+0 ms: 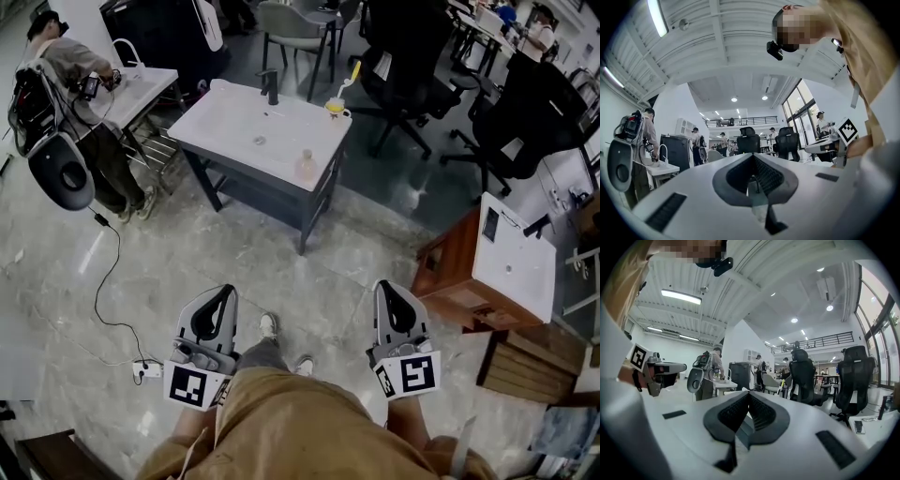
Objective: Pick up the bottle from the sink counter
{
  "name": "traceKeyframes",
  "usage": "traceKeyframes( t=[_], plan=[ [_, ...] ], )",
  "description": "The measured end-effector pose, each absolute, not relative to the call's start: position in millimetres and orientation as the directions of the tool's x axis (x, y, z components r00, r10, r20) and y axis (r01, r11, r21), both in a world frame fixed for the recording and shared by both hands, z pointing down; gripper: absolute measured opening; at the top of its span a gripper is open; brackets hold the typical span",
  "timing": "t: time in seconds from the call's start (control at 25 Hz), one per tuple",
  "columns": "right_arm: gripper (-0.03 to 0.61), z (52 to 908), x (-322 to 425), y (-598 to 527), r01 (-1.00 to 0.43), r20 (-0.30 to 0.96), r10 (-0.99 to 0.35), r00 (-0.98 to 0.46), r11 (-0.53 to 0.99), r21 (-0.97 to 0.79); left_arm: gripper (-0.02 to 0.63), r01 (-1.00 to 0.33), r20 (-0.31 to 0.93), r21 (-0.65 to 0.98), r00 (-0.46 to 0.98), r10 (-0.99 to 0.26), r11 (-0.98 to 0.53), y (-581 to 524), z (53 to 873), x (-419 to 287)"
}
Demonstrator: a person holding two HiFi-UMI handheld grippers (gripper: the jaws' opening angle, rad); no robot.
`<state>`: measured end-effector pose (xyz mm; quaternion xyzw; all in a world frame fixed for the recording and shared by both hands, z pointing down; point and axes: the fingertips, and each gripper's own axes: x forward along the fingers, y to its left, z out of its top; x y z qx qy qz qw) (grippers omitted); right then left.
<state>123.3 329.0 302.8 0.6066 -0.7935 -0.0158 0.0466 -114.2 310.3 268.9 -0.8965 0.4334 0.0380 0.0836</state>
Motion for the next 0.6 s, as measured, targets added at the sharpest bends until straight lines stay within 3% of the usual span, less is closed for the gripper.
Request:
traceKeyframes(
  t=[0.6],
  plan=[
    [0.003,316,88,157,-0.962,0.121,-0.966,-0.23,0.245,0.123,0.002,-0.756,-0.091,-0.025,0.653,-0.752,-0.654,131,307,-150]
  ],
)
